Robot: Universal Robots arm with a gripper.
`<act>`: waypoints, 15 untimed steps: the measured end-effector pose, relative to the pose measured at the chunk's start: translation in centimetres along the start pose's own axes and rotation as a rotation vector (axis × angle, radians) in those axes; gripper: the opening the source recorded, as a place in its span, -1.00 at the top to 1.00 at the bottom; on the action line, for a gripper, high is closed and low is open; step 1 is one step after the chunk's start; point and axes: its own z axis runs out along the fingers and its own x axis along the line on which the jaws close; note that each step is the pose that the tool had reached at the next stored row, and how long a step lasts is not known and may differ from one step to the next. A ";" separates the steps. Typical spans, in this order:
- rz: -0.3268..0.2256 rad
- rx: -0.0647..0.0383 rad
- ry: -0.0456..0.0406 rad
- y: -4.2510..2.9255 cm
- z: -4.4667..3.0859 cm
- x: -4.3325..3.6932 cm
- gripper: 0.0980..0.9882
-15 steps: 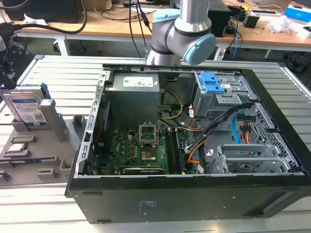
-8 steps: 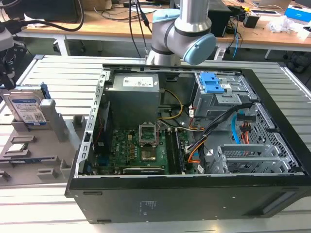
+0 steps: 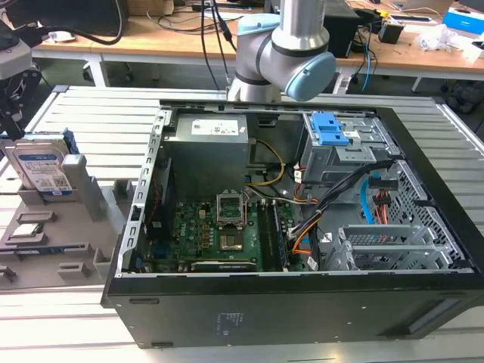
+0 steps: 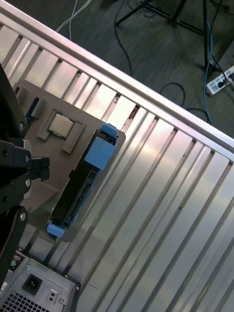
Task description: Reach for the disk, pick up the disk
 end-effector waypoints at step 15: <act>-0.183 0.000 0.0070 0.00 0.00 0.00 0.98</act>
